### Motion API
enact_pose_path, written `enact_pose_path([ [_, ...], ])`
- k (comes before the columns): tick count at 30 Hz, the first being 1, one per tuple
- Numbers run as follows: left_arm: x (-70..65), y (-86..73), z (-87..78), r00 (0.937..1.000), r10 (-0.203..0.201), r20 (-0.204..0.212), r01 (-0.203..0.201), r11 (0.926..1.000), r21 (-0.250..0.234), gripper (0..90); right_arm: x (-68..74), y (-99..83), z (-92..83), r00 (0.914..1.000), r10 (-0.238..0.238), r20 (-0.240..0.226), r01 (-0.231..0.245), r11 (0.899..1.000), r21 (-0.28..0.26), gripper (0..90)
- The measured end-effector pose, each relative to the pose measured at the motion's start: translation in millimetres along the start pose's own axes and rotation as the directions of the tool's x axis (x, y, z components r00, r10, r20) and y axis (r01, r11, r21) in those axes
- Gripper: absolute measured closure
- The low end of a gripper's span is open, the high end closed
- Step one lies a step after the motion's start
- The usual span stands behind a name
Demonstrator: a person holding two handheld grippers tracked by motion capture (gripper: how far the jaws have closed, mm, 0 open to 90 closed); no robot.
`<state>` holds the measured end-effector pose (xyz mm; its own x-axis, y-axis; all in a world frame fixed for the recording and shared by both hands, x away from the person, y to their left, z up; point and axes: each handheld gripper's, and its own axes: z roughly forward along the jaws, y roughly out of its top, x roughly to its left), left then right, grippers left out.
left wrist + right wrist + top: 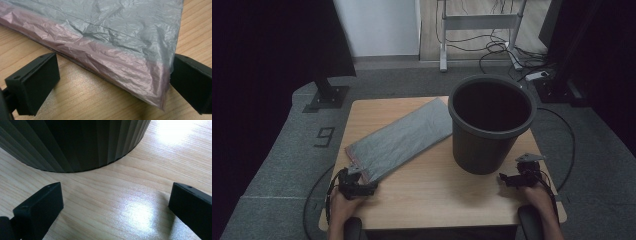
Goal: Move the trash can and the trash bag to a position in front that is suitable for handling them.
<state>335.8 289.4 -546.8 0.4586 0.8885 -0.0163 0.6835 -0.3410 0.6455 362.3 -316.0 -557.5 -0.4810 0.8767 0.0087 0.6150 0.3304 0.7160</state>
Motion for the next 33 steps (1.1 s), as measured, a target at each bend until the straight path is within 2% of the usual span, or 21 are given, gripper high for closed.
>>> enact_pose_path([
  [16, 1.9, 1.9, 1.6, 1.0000, -0.002, -0.002, 0.002, 1.0000, 0.000, 0.0, 0.0, 0.0, 0.0, 1.0000, 0.000, 0.000, 0.000, 1.000, 0.000, 0.0],
  [24, 16.9, 17.5, 14.5, 1.0000, -0.004, -0.002, 0.004, 1.0000, -0.002, 0.0, 1.0, 0.2, 0.1, 1.0000, 0.007, 0.005, -0.007, 1.000, 0.002, 0.0],
  [33, 42.0, 46.6, 38.4, 0.9998, 0.014, 0.013, -0.014, 0.9999, -0.002, 0.0, 1.6, 0.1, 0.1, 0.9999, 0.011, 0.009, -0.011, 1.000, 0.000, 0.0],
])
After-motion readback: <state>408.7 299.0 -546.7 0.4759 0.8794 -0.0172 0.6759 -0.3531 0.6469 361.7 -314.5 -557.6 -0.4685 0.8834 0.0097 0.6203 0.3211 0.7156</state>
